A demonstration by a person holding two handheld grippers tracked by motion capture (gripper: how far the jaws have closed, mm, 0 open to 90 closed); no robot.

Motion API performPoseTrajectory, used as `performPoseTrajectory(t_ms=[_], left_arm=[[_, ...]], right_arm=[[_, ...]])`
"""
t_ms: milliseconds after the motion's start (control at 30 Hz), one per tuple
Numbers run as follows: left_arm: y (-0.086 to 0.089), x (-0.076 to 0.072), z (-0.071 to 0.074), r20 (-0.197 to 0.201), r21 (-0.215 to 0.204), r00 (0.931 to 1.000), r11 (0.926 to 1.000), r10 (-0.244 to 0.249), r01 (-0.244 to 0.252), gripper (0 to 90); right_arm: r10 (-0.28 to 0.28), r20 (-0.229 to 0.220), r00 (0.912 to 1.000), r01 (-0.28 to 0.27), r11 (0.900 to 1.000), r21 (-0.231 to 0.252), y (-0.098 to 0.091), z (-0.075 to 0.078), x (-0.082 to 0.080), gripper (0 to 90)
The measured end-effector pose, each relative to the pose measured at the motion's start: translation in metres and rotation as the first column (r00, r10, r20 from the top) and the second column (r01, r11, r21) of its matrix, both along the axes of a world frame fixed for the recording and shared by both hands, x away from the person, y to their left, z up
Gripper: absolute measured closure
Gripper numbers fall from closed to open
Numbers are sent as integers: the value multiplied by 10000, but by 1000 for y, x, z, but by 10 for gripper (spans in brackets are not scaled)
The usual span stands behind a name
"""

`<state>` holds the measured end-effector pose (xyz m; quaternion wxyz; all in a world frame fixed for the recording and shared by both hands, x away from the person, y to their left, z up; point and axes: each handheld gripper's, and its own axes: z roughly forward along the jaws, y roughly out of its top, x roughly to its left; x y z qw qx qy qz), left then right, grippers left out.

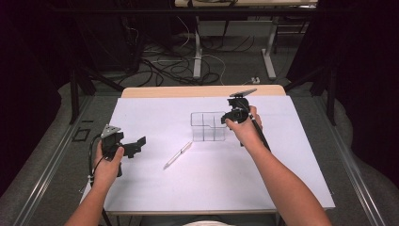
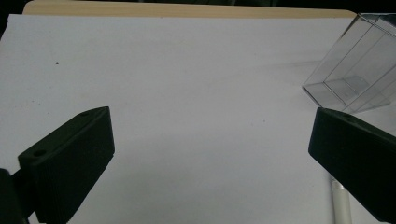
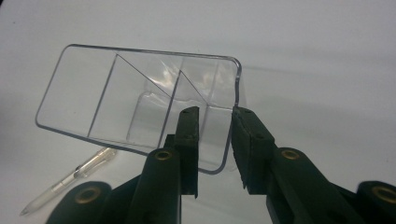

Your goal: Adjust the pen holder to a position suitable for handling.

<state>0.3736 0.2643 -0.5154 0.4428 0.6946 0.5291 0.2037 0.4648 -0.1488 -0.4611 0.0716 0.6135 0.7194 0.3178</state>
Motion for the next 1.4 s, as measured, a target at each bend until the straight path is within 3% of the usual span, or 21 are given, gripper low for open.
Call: performPoseTrajectory(t_ms=[67, 133, 200, 300, 400, 433, 467, 500, 533, 567, 633, 700, 767, 867, 1000, 1200, 1400], left_arm=[[0, 0, 0, -1, 23, 10000, 10000, -14, 14, 3], [0, 0, 0, 3, 70, 10000, 10000, -20, 20, 3], [-1, 0, 0, -25, 135, 10000, 9999, -46, 46, 3], [-1, 0, 0, -60, 190, 10000, 9998, -69, 70, 3], [-2, 0, 0, -93, 169, 9999, 9998, -107, 108, 2], [-2, 0, 0, -126, 139, 9998, 9998, -134, 136, 2], [-3, 0, 0, -185, 124, 9997, 9998, -176, 179, 3], [-3, 0, 1, -197, 118, 9996, 9997, -221, 223, 2], [-4, 0, 1, -175, 113, 9997, 9997, -193, 195, 2], [-4, 0, 1, -148, 177, 9997, 9997, -185, 187, 3], [-5, 0, 1, -197, 166, 9996, 9997, -181, 184, 3], [-6, 1, 2, -249, 136, 9995, 9997, -184, 188, 3], [-6, 0, 2, -265, 164, 9992, 9994, -292, 296, 2], [-7, 0, 3, -225, 115, 9991, 9993, -357, 360, 2], [-9, 0, 3, -216, 57, 9989, 9991, -427, 428, 2], [-15, -1, 4, -180, 96, 9975, 9976, -679, 681, 2], [-24, -2, 6, -26, 422, 9941, 9932, -1085, 1086, 3]], right_arm=[[316, 408, 9987, -313, 9995, -79, -2, 2, -2, 689], [313, 448, 9985, -312, 9995, -34, -2, 3, -3, 681], [665, 1004, 9927, -659, 9978, -93, -3, 4, -5, 629], [884, 1384, 9864, -859, 9960, -244, -4, 6, -7, 607], [1424, 2236, 9642, -1313, 9893, -639, -7, 8, -12, 519], [1424, 2236, 9642, -1313, 9893, -639, -7, 8, -12, 519], [1613, 2444, 9562, -1451, 9859, -829, -8, 9, -14, 493], [1889, 2851, 9397, -1597, 9795, -1227, -9, 10, -17, 436], [1889, 2851, 9397, -1597, 9795, -1227, -9, 10, -17, 436], [2134, 3136, 9253, -1704, 9725, -1590, -11, 10, -21, 391], [2198, 3166, 9227, -1729, 9702, -1698, -12, 11, -23, 370], [2270, 3517, 9082, -1671, 9670, -1925, -15, 11, -28, 299], [2247, 3717, 9007, -1623, 9679, -1918, -20, 11, -35, 281], [2265, 3859, 8943, -1599, 9672, -1972, -26, 11, -41, 269], [2075, 4015, 8920, -1448, 9727, -1811, -37, 9, -50, 242], [1801, 4016, 8979, -1333, 9809, -1419, -54, 4, -64, 178], [1583, 4176, 8947, -1132, 9849, -1308, -70, 0, -79, 146]])
